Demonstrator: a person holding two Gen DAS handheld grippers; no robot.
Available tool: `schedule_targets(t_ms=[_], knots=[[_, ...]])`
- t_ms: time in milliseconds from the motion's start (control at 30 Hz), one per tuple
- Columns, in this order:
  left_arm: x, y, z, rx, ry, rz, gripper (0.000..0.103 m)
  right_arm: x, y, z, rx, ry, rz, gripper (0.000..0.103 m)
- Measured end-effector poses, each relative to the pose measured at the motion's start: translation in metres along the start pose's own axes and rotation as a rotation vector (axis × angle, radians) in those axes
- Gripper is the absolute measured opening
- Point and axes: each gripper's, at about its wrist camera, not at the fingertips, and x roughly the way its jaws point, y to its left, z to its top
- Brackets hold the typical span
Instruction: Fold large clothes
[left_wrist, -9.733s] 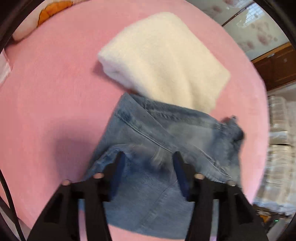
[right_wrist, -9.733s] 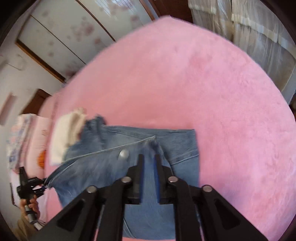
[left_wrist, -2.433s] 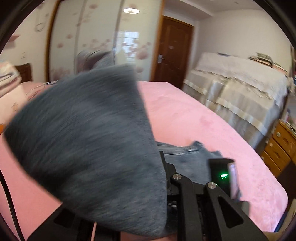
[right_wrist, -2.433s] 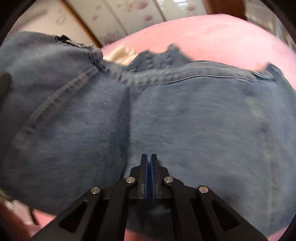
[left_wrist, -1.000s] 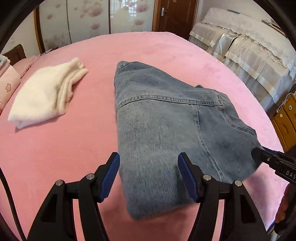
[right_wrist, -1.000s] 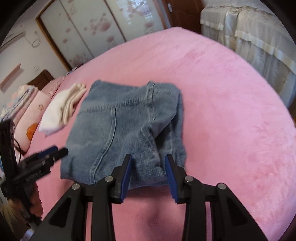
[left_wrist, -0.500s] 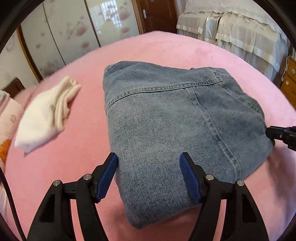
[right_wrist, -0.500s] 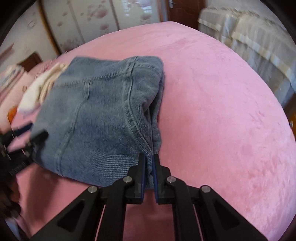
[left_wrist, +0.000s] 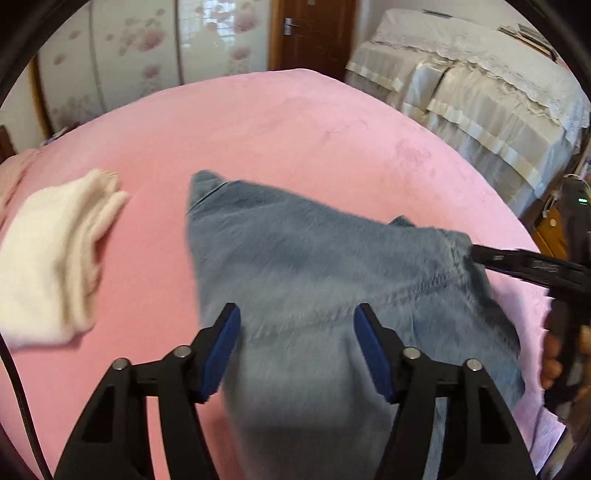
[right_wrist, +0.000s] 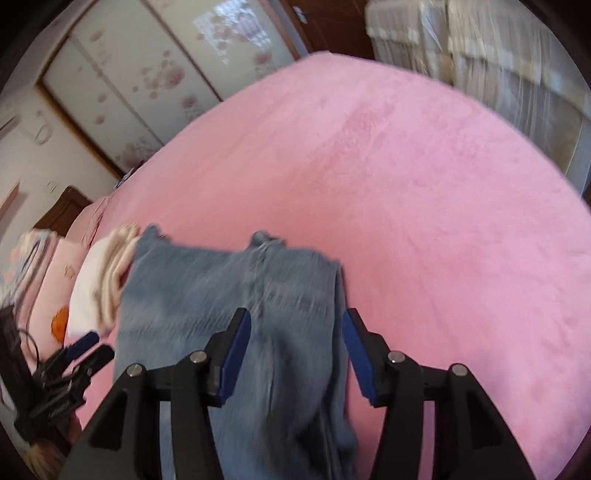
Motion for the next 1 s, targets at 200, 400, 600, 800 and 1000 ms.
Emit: schedule_targets(t_ms=[200,400,600,800,1000], knots=[[0.043,0.005,0.014,-0.006,0.031,0.055,0.054,0.025,0.009,0.013,-0.110,-0.017,-0.027,0.008],[0.053,-0.005,0.013,0.054,0.041,0.108,0.054,0.044,-0.010,0.009,-0.068,0.039,-0.048,0.009],[0.030,0.001,0.014,-0.016,0.108,0.077,0.064,-0.002,0.002,0.004,-0.042,-0.011,-0.081,0.018],[-0.012,0.000,0.007,-0.078,0.164,0.033,0.065,-0.050,0.019,-0.022,-0.076,-0.014,-0.118,0.018],[-0.062,-0.014,0.006,-0.087,0.157,0.017,0.065,-0.098,0.054,-0.038,-0.144,-0.044,-0.146,0.019]])
